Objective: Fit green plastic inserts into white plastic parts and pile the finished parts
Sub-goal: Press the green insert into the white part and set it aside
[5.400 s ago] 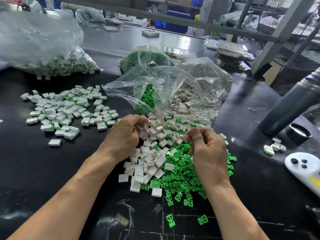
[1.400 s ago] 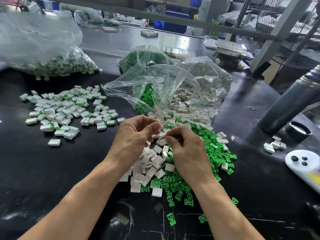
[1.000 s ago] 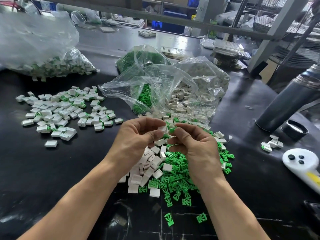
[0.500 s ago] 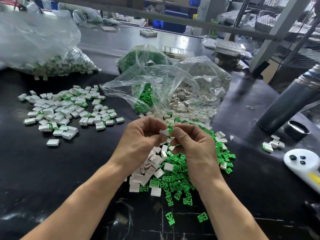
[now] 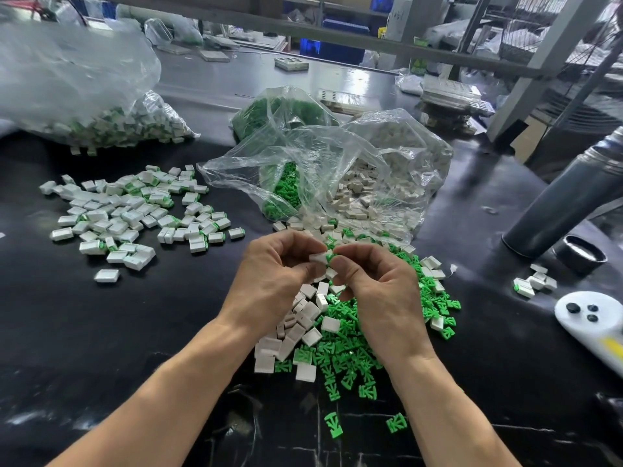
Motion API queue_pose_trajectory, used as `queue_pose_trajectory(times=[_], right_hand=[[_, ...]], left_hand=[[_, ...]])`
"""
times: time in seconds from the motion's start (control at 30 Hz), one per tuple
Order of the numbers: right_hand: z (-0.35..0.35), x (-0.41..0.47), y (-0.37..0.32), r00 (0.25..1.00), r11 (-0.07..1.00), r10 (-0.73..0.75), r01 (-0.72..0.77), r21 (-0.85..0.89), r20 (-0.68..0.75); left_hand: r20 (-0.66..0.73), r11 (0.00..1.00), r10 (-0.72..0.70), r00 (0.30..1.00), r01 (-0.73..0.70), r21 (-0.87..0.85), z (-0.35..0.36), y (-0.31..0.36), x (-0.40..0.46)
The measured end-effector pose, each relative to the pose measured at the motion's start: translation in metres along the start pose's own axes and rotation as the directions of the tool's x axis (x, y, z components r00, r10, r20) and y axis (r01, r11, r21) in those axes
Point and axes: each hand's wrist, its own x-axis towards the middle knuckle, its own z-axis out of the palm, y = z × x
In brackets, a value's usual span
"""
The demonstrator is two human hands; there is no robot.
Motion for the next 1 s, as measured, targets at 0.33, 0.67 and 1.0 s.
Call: queue_pose_trajectory(times=[0.33,0.67,1.0], right_hand=[[-0.006,0.002,0.0,0.998,0.999,0.044,-0.044,-0.004,0.043],[-0.002,-0.004,0.001,0.996,0.992,-0.09,0.091,-0.083,0.008],[0.008,-0.008,0.001,0.994,0.995,-0.095,0.096,0.011,-0.05]], left_hand=[[0.029,0.997,-0.027,0.999,0.029,-0.076,0.001,0.005,-0.001],[0.034,0.997,-0.016,0.999,0.018,-0.079,-0.001,0.006,0.0],[-0.015,0.993,-0.031,0.999,0.029,-0.111,0.005,0.003,-0.001]])
